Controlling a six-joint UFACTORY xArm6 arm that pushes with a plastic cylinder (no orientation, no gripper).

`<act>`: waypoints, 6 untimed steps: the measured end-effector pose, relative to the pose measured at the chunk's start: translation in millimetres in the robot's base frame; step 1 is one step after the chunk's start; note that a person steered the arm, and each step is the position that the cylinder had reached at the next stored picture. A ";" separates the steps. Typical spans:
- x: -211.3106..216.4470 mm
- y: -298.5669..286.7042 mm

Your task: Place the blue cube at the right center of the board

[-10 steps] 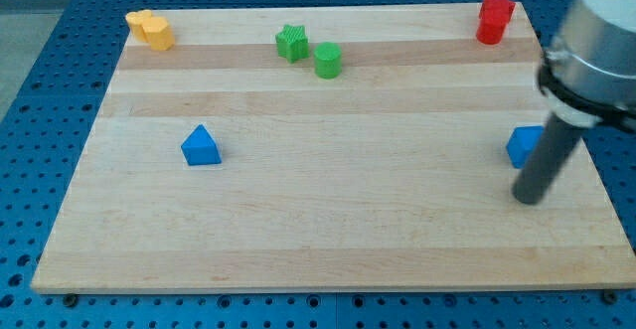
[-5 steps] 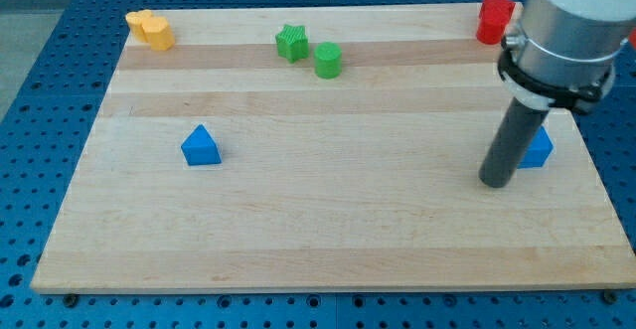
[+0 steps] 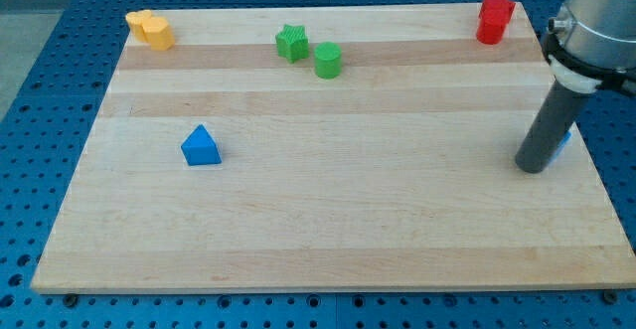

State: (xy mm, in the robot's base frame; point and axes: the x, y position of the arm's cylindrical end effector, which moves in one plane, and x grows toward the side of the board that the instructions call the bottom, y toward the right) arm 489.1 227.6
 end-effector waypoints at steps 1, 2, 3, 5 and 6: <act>-6.4 0.8; -19.2 0.8; -23.8 0.8; 3.4 18.8; 45.6 35.2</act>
State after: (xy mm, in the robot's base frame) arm 534.8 262.8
